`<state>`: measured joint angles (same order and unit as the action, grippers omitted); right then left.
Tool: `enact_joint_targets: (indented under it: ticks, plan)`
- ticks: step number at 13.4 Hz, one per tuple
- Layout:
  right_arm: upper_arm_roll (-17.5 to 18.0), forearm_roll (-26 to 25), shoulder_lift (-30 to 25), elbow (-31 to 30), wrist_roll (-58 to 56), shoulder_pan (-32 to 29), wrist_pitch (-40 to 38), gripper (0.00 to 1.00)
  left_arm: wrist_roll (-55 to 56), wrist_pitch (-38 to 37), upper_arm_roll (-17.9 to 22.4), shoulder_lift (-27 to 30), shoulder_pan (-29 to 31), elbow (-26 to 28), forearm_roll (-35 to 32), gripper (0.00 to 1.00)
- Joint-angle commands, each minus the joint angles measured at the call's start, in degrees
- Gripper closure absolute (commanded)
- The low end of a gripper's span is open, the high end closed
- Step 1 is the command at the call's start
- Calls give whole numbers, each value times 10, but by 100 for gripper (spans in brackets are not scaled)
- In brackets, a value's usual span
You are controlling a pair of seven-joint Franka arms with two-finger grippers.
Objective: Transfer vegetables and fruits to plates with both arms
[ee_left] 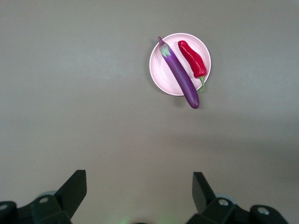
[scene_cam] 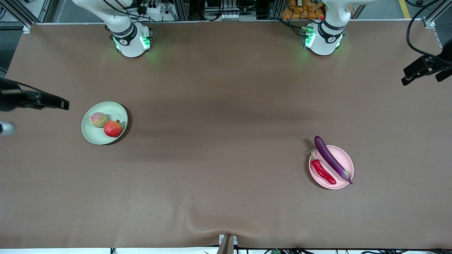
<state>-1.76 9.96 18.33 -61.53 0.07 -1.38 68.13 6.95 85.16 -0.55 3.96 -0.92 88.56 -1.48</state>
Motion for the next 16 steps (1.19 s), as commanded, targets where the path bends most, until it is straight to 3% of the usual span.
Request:
enact_joint_targets:
  ticks: [1, 3, 6, 7, 11, 16]
  plan:
    - [11, -40, -72, -35, -94, -15, 11, 0, -11, 1, 12, 27, -10, 26, 8, 0]
    - [11, -47, -127, -107, -108, -16, 49, 0, -12, 1, 9, 27, -7, 25, 8, 0]
    - [11, -48, -230, -277, -110, -13, 151, 0, -12, 2, 6, 23, -9, 23, 6, 0]
    - [11, -48, -247, -302, -110, -13, 162, 0, -12, 2, 7, 23, -8, 23, 6, 0]
    - [12, -78, -239, -270, -156, -7, 162, 0, -12, -4, 0, 32, -9, 37, 7, 0]
    - [5, -74, -223, -246, -161, -4, 151, 0, -12, -1, -9, 38, -7, 47, 7, 0]
